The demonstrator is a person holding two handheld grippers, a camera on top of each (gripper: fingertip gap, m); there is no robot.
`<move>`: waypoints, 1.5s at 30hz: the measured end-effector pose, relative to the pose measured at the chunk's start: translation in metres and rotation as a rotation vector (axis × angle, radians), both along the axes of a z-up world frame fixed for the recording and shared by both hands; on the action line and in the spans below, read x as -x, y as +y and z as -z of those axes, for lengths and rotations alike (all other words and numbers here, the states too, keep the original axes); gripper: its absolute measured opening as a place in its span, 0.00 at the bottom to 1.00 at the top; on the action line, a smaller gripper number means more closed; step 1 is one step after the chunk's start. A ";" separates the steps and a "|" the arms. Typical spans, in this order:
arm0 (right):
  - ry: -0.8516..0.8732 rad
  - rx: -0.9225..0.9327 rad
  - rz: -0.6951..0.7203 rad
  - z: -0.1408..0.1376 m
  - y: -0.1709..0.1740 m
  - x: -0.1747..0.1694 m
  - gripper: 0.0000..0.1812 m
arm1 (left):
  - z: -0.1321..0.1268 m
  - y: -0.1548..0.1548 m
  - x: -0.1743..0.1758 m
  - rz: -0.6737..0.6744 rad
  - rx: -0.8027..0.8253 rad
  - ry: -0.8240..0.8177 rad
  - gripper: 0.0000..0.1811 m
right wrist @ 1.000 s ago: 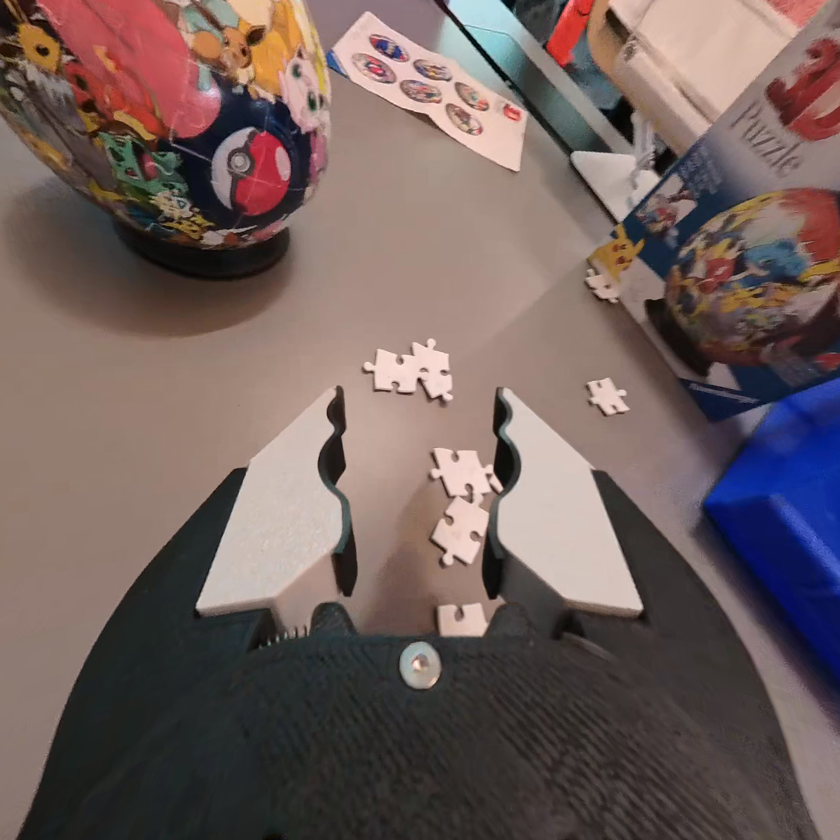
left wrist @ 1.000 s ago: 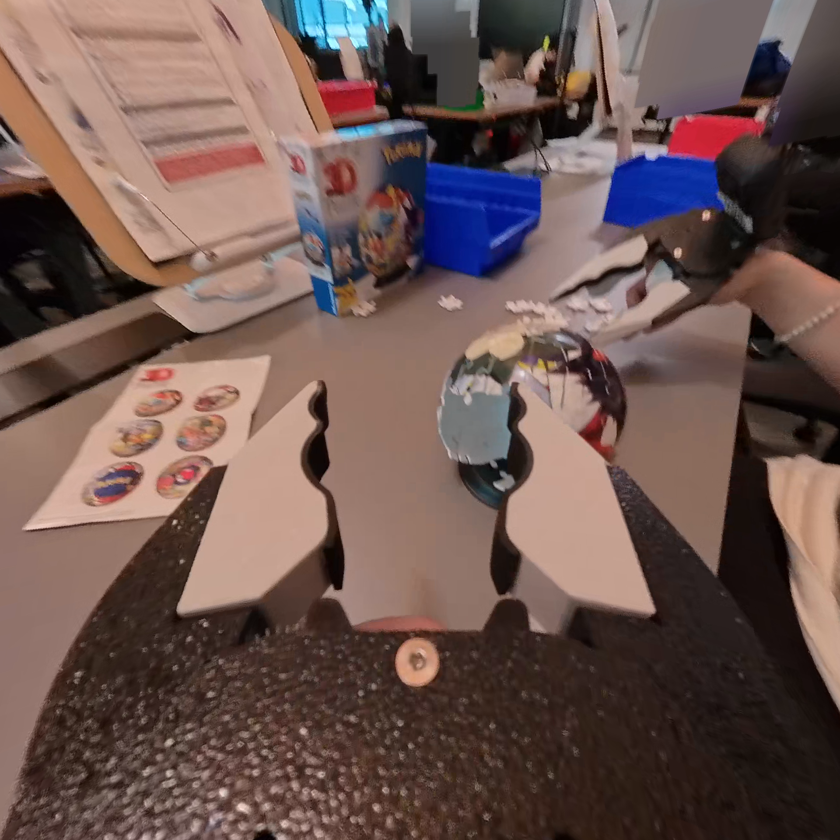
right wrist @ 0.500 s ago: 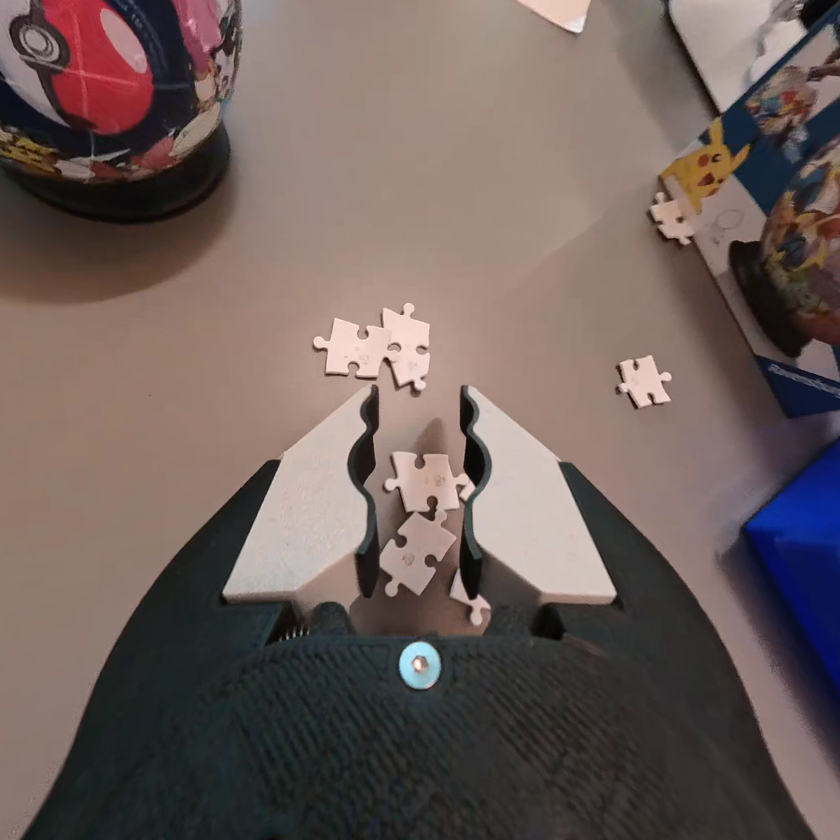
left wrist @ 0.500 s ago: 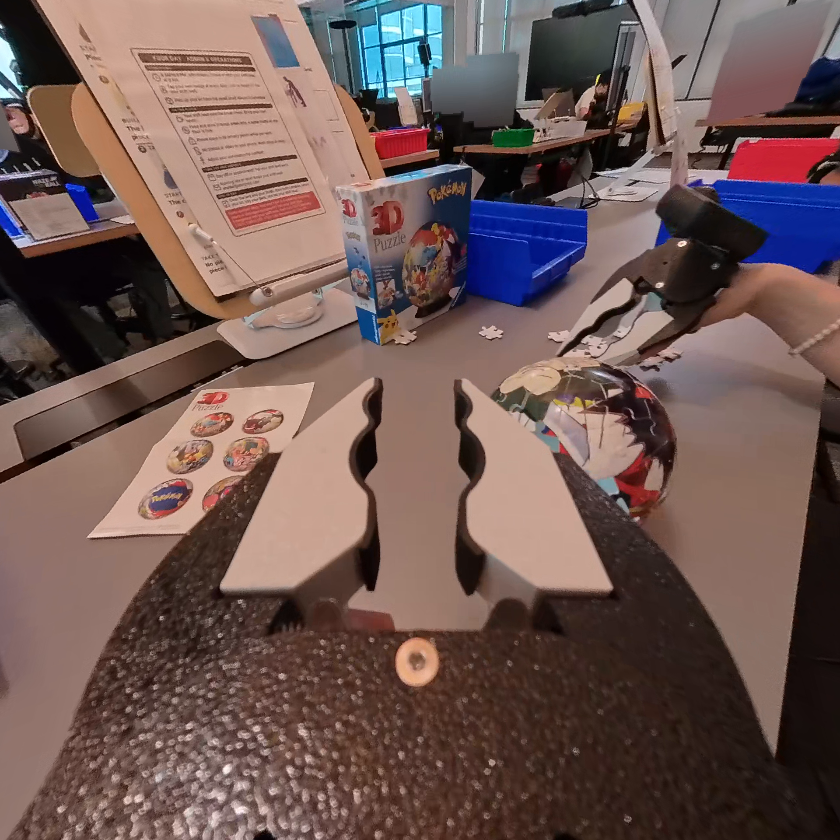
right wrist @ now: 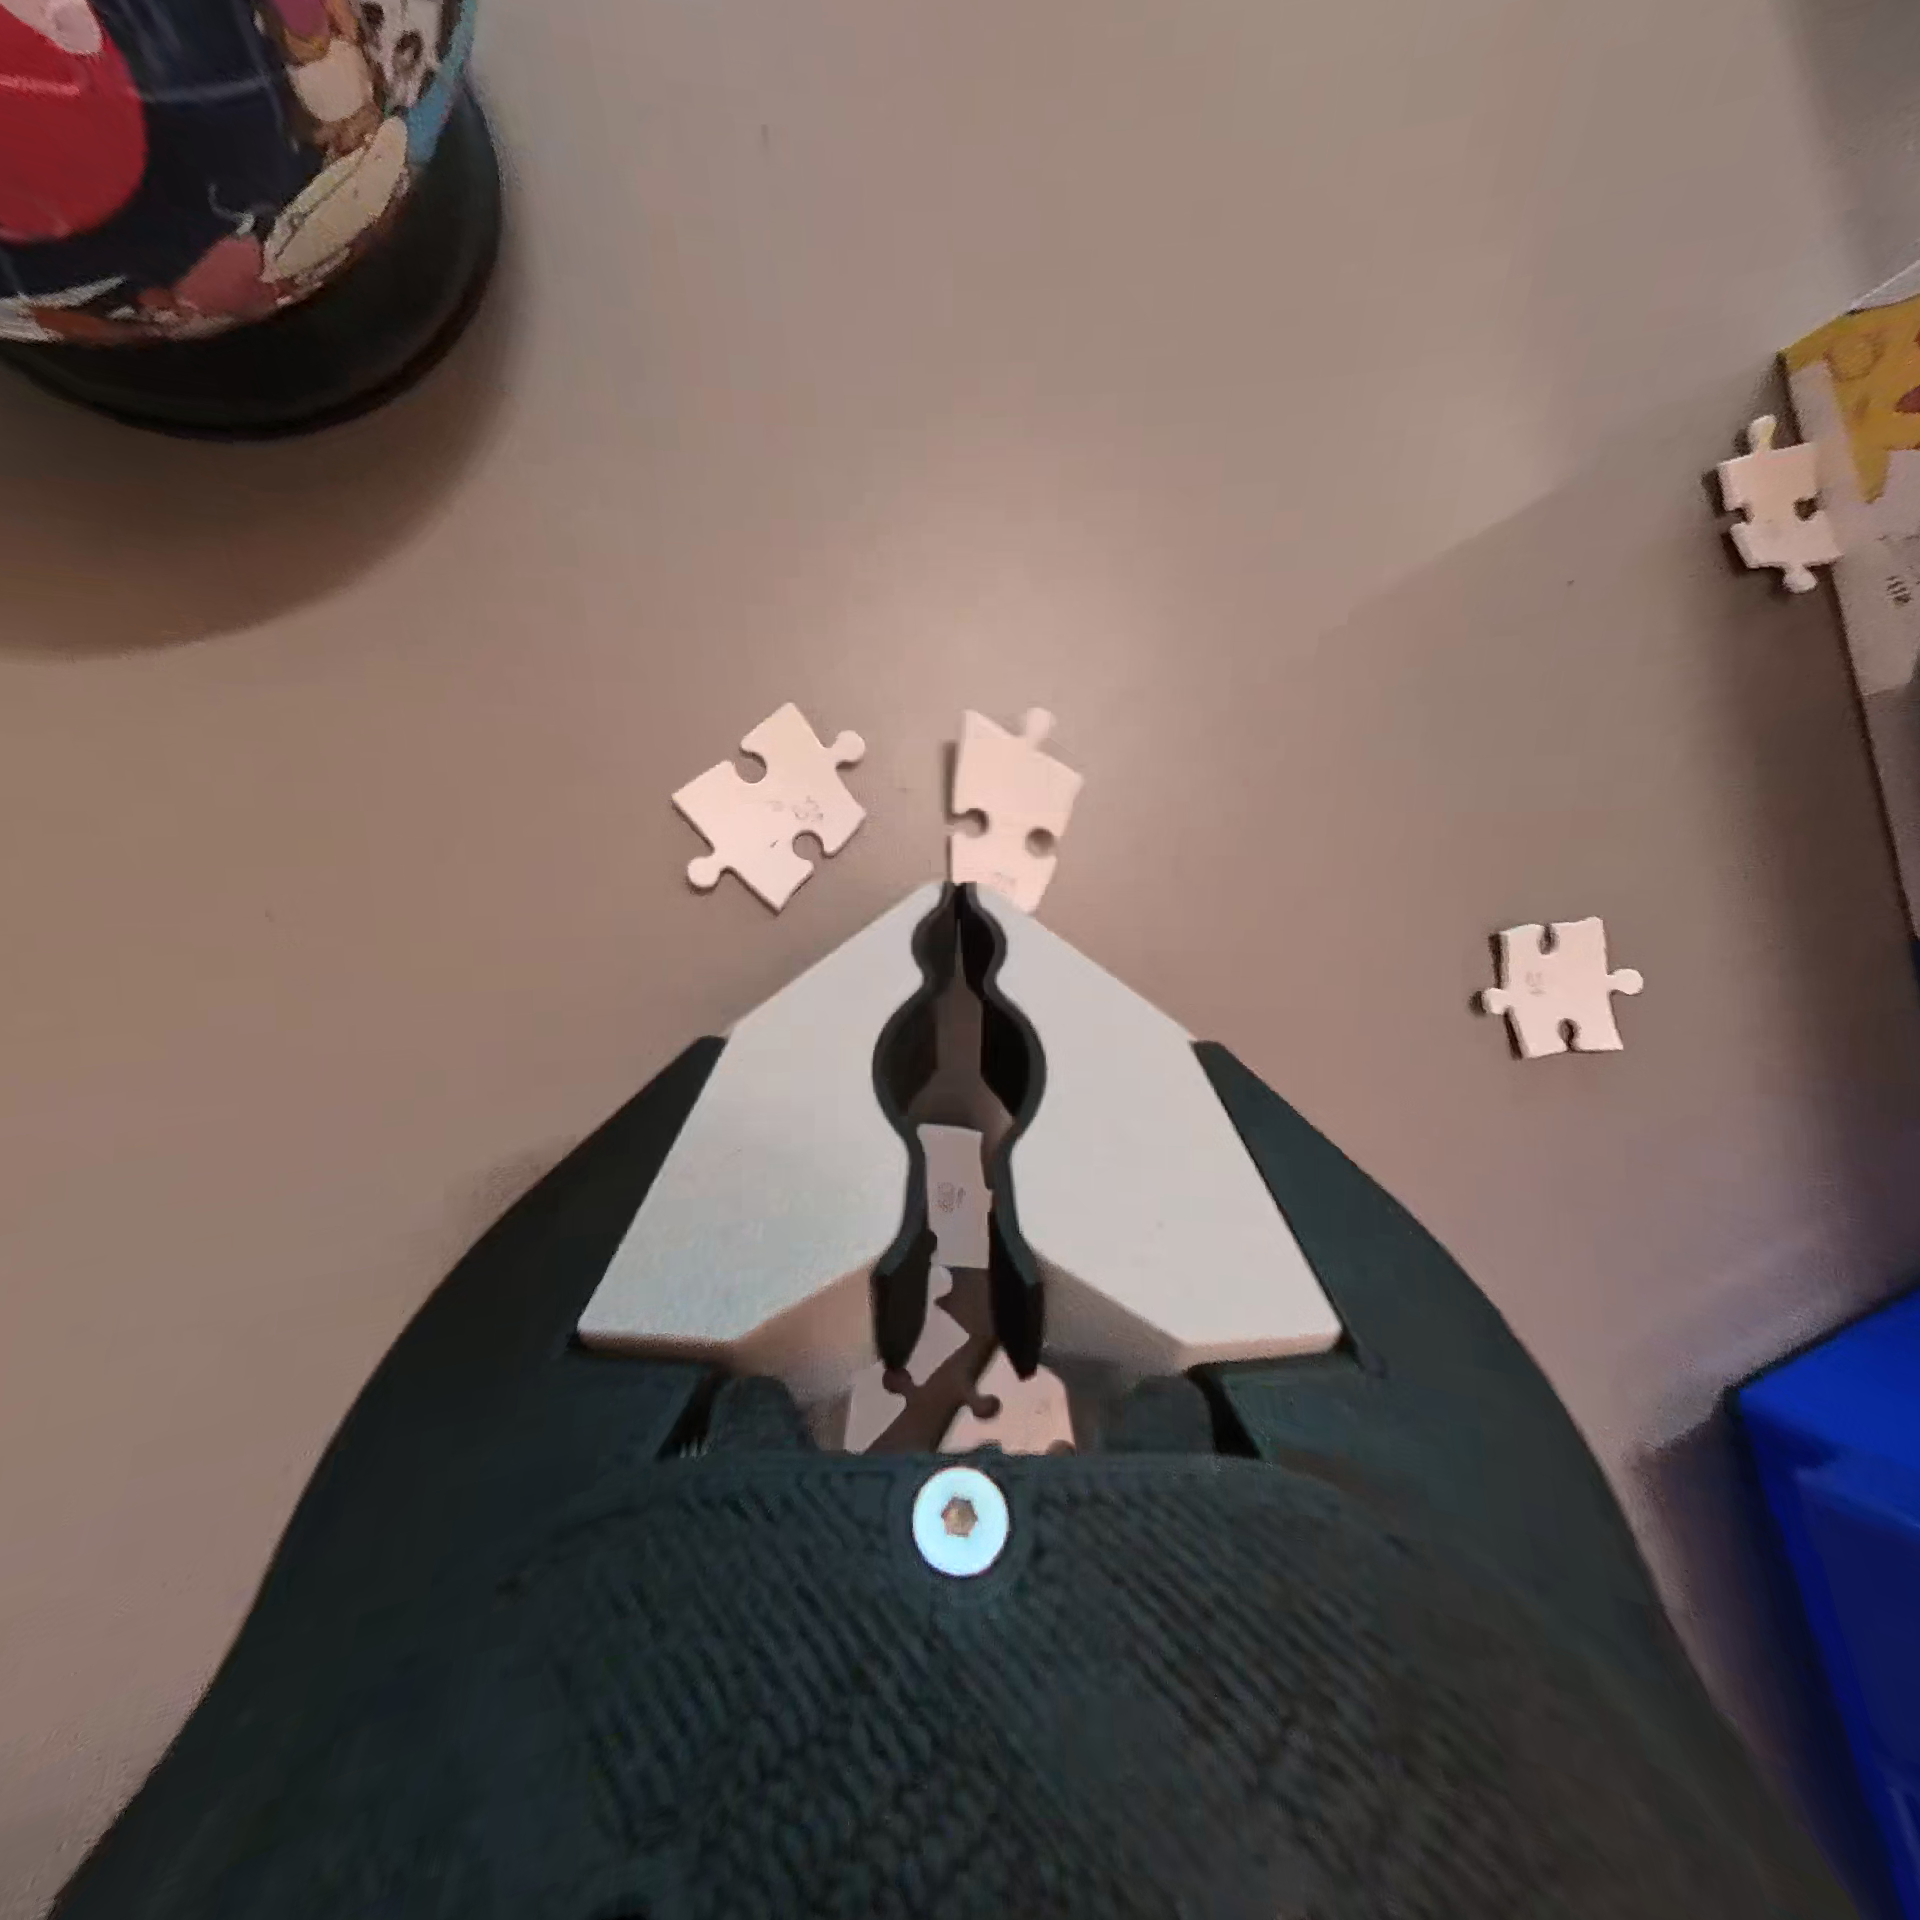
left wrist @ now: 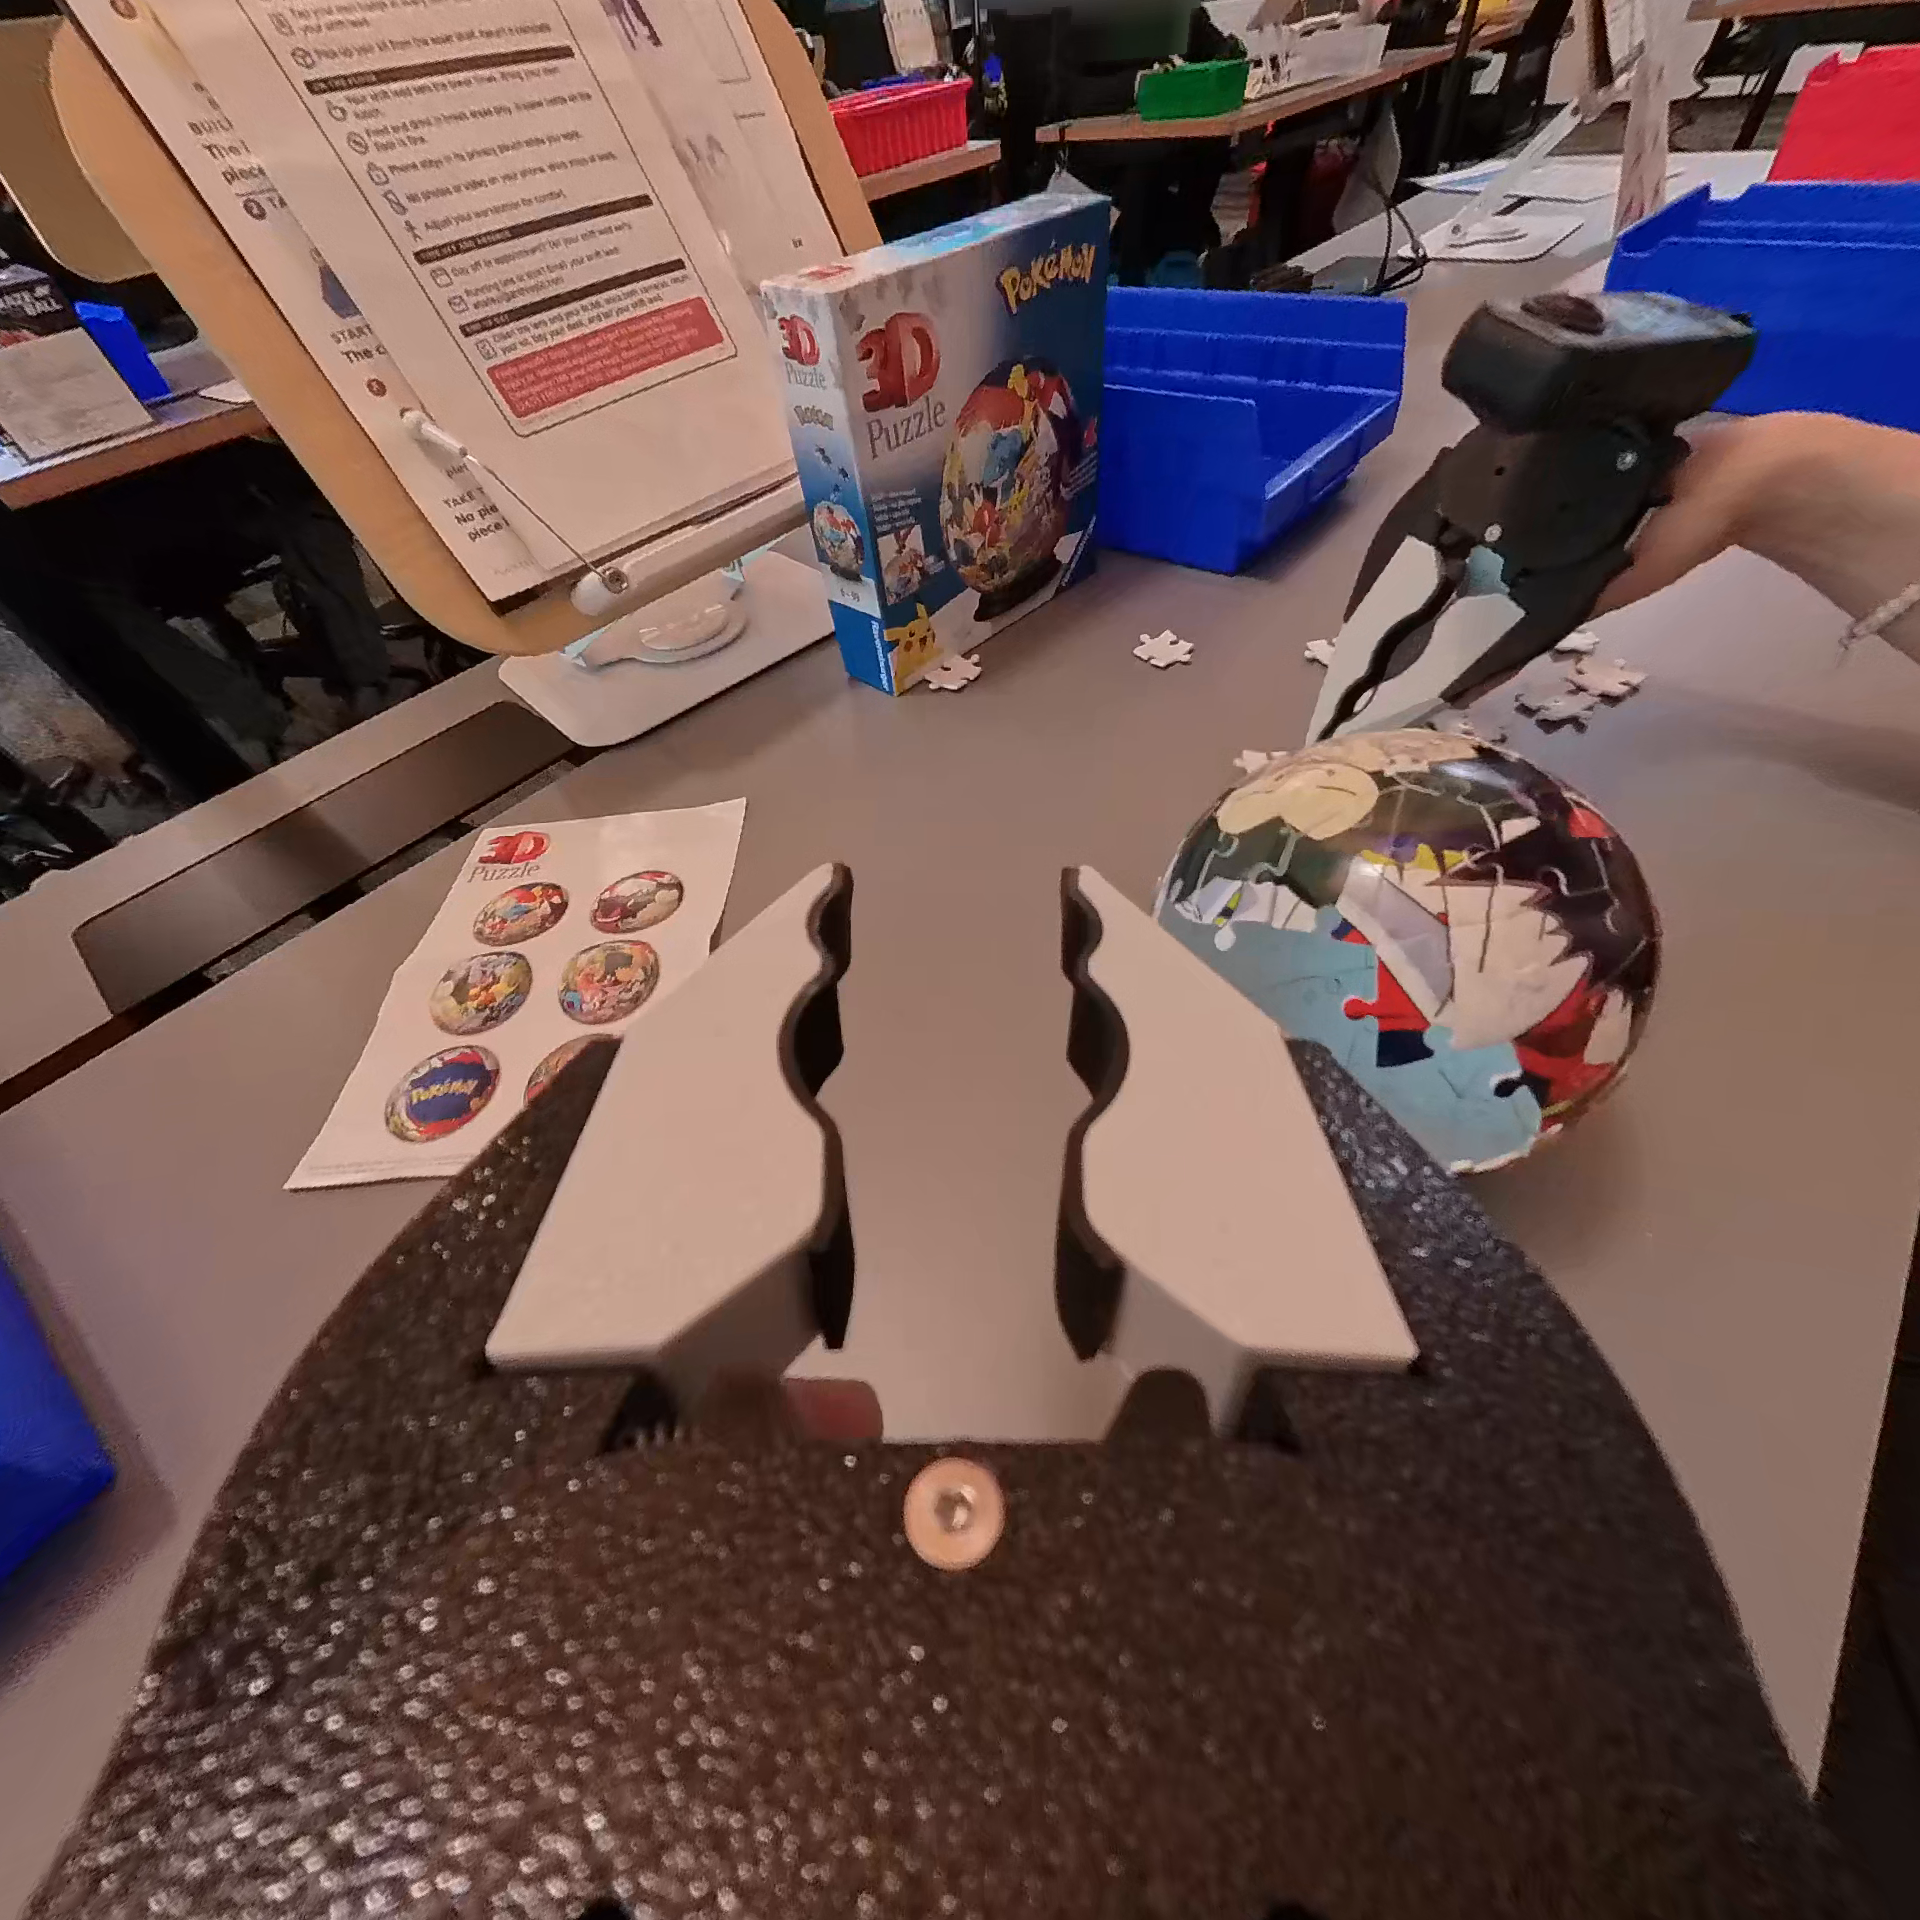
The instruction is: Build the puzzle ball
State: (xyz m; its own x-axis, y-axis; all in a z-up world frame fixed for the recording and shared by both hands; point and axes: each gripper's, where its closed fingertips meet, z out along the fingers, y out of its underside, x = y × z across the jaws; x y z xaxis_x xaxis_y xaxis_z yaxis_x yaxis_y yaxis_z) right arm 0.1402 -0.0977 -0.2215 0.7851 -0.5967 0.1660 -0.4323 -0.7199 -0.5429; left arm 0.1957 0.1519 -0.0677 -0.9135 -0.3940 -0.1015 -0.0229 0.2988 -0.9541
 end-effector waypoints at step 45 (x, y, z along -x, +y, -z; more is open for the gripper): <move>0.019 0.039 0.165 -0.002 0.006 0.027 0.11 | -0.013 0.001 -0.004 0.037 -0.007 0.009 0.21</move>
State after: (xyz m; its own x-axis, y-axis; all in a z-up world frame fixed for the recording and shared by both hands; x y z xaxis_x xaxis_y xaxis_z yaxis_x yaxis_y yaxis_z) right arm 0.1129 -0.0920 -0.2199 0.6806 -0.7108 0.1774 -0.5563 -0.6591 -0.5061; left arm 0.2002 0.1529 -0.0545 -0.9284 -0.3591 -0.0957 -0.0203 0.3063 -0.9517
